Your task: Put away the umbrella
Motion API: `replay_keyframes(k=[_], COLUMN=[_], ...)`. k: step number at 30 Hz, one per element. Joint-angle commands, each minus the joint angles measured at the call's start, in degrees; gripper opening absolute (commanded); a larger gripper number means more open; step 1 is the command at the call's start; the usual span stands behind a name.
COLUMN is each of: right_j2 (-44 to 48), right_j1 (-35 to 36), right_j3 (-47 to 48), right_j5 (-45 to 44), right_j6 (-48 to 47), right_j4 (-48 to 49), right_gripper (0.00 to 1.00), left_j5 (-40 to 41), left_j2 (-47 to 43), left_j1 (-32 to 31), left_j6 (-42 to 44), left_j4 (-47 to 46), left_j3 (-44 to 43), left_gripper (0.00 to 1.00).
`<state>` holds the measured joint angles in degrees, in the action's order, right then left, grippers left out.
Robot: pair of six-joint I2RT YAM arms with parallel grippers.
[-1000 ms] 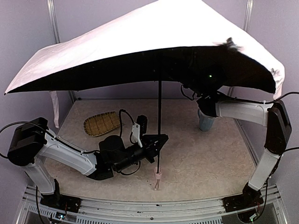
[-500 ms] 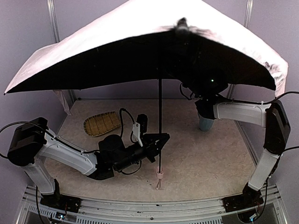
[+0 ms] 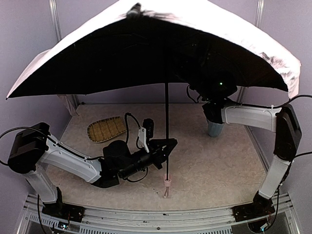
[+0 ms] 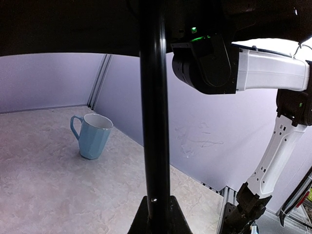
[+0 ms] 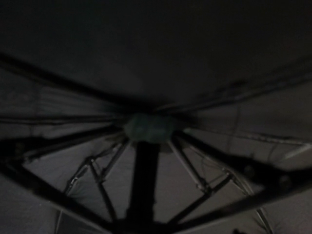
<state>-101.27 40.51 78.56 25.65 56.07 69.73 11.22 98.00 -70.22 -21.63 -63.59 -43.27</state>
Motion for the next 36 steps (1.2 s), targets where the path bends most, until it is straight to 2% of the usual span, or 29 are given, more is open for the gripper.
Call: replay_keyframes(k=[1,5,10,13,19,24,25,27,28,30,34,36], right_j2=[-1.5,-1.3,-1.5,-1.4,-0.6,0.3,0.3,0.3,0.2,0.2,0.3,0.6], right_j1=[0.8,0.8,0.8,0.8,0.8,0.8,0.8,0.8,0.8,0.8,0.8,0.8], right_j3=[2.2,2.9,2.8,2.7,2.2,1.6,1.8,1.8,1.7,1.6,1.3,0.7], right_j5=[0.2,-0.2,-0.3,-0.5,-0.8,-1.1,-1.1,-0.8,-0.7,-0.7,-0.8,-1.5], right_j6=[0.6,-0.5,-0.6,-1.0,-3.0,-4.7,-4.7,-4.4,-4.1,-3.8,-3.7,-3.6], right_j4=[-0.6,-2.6,-2.8,-2.9,-5.2,-7.0,-7.5,-7.2,-7.1,-7.1,-6.7,-6.6], right_gripper=[0.62,0.55,0.38,0.23,0.05,0.03,0.08,0.34,0.43,0.49,0.43,0.29], left_j5=[-0.8,-0.6,-0.4,-0.3,1.6,2.7,2.6,2.6,2.6,2.8,2.6,2.6], left_j2=[-0.6,-0.2,-0.3,-0.3,-1.2,-2.4,-2.4,-2.5,-2.5,-2.5,-2.5,-2.6], left_j1=[-0.5,-0.6,-0.7,-0.7,-0.8,-0.8,-0.7,-0.8,-0.7,-0.8,-0.8,-0.8], left_j6=[1.9,1.9,2.8,2.8,3.1,3.9,4.0,3.9,3.9,3.9,3.9,3.9], left_j4=[-2.1,-2.1,-1.6,-1.5,-1.5,-1.5,-1.5,-1.5,-1.6,-1.5,-1.4,-1.3], left_j3=[-2.0,-1.9,-2.2,-2.1,-1.2,-0.5,-0.4,-0.4,-0.5,-0.5,-0.5,-0.5], left_gripper=[0.0,0.0,0.0,0.0,0.0,0.0,0.0,0.0,0.0,0.0,0.0,0.0])
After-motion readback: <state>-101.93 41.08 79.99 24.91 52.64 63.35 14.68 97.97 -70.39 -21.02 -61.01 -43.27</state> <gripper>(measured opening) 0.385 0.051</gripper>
